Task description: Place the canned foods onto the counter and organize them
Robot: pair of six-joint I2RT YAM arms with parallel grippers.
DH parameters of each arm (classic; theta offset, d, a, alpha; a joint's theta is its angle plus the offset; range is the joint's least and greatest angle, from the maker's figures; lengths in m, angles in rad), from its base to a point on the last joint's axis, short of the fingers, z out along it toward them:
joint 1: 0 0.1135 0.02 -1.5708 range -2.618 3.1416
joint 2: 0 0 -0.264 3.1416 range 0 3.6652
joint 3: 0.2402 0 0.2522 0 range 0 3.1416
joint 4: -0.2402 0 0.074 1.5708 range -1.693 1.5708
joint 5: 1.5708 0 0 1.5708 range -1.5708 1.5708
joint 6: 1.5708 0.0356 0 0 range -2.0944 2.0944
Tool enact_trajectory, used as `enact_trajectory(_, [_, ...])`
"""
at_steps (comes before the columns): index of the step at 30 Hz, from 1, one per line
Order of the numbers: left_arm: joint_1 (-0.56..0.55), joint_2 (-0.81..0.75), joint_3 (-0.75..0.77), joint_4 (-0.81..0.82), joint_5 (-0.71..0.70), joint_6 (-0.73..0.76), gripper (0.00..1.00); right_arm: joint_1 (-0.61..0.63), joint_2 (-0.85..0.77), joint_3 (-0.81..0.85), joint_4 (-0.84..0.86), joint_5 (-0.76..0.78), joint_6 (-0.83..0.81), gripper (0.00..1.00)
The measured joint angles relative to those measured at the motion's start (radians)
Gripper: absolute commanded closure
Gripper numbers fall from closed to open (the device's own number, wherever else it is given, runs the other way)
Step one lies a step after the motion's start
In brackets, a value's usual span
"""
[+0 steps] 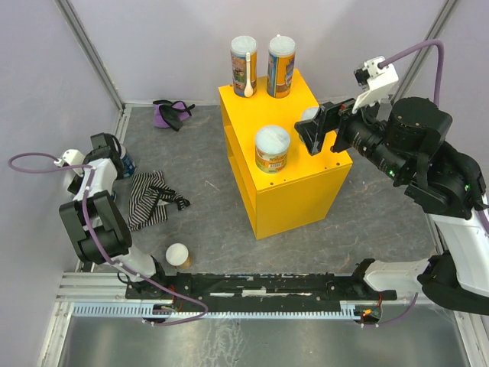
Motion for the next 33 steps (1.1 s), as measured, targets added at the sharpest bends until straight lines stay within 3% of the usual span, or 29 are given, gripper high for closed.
enact_trajectory(21, [0.049, 0.039, -0.11, 0.386, -0.006, 0.263, 0.01, 0.065, -0.086, -0.242, 0.183, -0.002, -0.012, 0.01])
enact_trajectory(33, [0.064, 0.097, -0.131, 0.499, -0.002, 0.353, 0.01, 0.105, -0.079, -0.323, 0.267, -0.001, -0.03, 0.01])
